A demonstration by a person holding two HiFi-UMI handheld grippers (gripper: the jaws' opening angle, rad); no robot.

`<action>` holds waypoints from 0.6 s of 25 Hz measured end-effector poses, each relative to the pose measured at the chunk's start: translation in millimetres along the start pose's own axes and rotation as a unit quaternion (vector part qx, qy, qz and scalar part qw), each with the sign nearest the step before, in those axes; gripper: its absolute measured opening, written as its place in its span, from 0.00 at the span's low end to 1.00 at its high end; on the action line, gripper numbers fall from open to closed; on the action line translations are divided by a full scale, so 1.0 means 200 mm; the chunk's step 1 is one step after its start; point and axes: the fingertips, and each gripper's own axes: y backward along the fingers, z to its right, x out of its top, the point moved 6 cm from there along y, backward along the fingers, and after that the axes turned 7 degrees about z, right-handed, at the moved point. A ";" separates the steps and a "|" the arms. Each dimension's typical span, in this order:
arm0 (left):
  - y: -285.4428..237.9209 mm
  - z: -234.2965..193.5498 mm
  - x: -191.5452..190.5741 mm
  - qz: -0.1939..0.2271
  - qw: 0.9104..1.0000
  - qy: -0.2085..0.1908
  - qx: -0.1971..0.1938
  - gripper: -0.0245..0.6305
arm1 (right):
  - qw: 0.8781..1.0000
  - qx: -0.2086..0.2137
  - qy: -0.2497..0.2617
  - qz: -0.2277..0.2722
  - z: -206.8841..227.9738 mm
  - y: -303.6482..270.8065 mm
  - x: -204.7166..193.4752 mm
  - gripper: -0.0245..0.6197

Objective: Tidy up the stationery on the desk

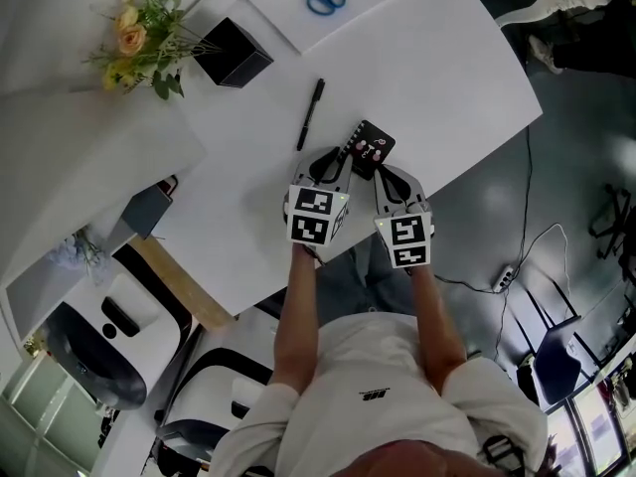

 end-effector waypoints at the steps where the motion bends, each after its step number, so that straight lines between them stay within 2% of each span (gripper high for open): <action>1: 0.02 -0.01 -0.01 0.000 1.000 0.007 0.000 0.04 | 1.000 0.000 -0.002 -0.001 0.00 0.00 0.00 0.03; 7: 0.12 -0.04 -0.07 0.007 0.999 0.034 0.018 0.04 | 1.000 0.016 0.001 -0.007 -0.05 -0.02 0.02 0.03; 15: 0.35 -0.15 -0.14 0.033 0.996 0.066 0.049 0.04 | 0.998 0.061 0.024 -0.011 -0.27 -0.08 0.02 0.03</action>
